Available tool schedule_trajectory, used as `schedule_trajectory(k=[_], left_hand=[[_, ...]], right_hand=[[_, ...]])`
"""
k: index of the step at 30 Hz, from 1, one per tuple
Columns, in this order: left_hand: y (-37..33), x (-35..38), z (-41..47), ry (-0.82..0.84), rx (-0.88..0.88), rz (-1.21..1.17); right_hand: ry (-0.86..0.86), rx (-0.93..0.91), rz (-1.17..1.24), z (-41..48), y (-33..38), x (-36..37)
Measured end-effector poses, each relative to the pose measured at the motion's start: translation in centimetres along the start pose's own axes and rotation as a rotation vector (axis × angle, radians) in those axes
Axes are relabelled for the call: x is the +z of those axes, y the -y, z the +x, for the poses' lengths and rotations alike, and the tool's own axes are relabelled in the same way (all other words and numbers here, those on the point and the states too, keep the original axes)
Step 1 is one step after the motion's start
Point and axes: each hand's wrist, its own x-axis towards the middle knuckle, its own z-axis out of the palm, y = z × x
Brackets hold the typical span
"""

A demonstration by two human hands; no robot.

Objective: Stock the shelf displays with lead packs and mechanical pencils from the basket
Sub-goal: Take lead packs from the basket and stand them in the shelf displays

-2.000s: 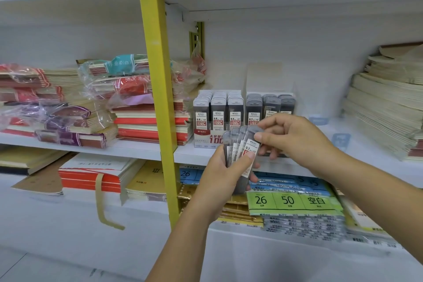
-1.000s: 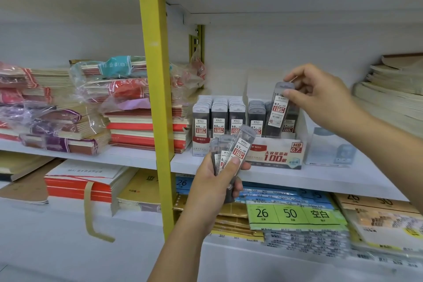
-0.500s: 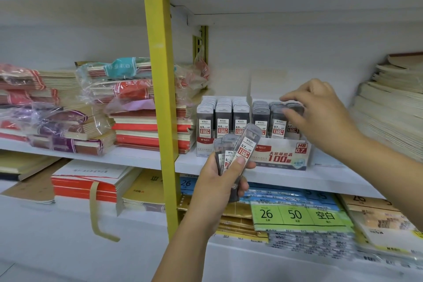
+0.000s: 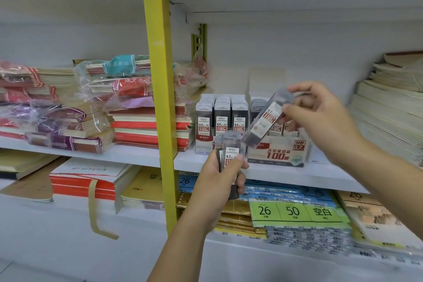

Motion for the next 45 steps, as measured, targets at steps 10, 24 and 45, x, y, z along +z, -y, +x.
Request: schedule_trajectory(k=[10,24,45], left_hand=[[-0.1,-0.1,0.1,0.011,0.019,-0.002],[0.0,0.1,0.2,0.01,0.032,-0.033],[0.3,0.6,0.7,0.02,0.007,-0.143]], right_hand=[[-0.006,-0.29,-0.519,2.9,-0.7,-2.9],[0.021,-0.2,-1.006,3.8,-4.1,-1.8],[-0.084,-0.324,-0.251,2.2,0.6,-3.2]])
